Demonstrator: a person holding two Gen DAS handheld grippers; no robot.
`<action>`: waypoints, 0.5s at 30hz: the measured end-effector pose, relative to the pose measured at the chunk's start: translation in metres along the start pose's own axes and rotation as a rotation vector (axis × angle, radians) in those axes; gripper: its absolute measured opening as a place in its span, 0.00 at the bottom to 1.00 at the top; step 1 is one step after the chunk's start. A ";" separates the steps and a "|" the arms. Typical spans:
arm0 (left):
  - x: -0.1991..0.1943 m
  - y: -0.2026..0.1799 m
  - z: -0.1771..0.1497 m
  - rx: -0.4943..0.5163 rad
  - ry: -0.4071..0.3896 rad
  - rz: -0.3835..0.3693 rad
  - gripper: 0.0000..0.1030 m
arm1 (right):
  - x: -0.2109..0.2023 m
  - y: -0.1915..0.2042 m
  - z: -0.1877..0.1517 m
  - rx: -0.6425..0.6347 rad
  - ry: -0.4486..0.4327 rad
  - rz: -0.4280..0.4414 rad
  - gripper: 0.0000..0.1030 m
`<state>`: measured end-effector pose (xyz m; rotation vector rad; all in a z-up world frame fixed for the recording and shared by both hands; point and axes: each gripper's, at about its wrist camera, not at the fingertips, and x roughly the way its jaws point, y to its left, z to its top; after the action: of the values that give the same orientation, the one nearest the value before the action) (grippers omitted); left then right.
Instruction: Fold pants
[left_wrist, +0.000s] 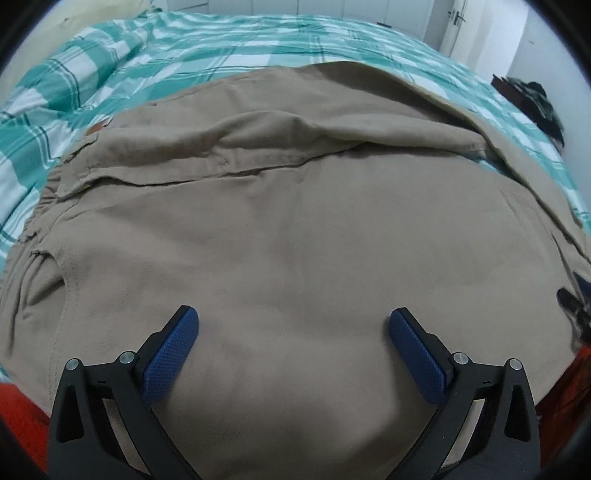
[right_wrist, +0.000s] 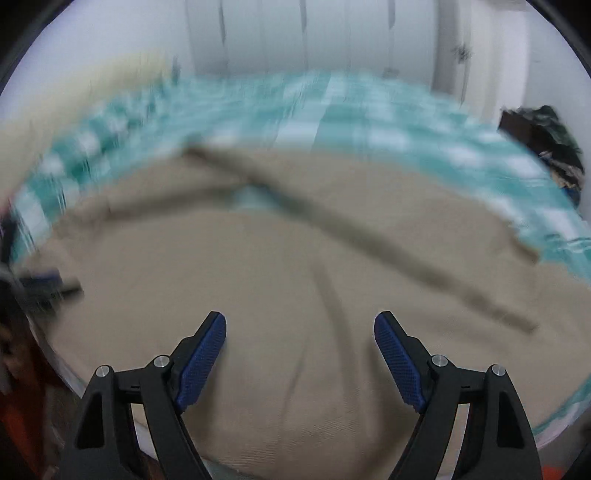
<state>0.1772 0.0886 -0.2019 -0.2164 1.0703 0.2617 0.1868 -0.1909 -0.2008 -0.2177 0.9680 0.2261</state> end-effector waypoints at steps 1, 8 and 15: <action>0.002 -0.002 0.000 0.013 -0.005 0.010 1.00 | 0.008 0.000 -0.009 -0.003 0.022 -0.009 0.82; 0.005 -0.004 -0.003 0.037 -0.035 0.011 1.00 | 0.014 -0.022 -0.022 0.049 -0.051 0.092 0.87; 0.004 -0.006 -0.011 0.045 -0.059 0.025 1.00 | 0.004 -0.012 -0.028 0.039 -0.068 0.084 0.89</action>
<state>0.1717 0.0805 -0.2104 -0.1545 1.0198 0.2649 0.1703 -0.2101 -0.2187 -0.1329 0.9139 0.2894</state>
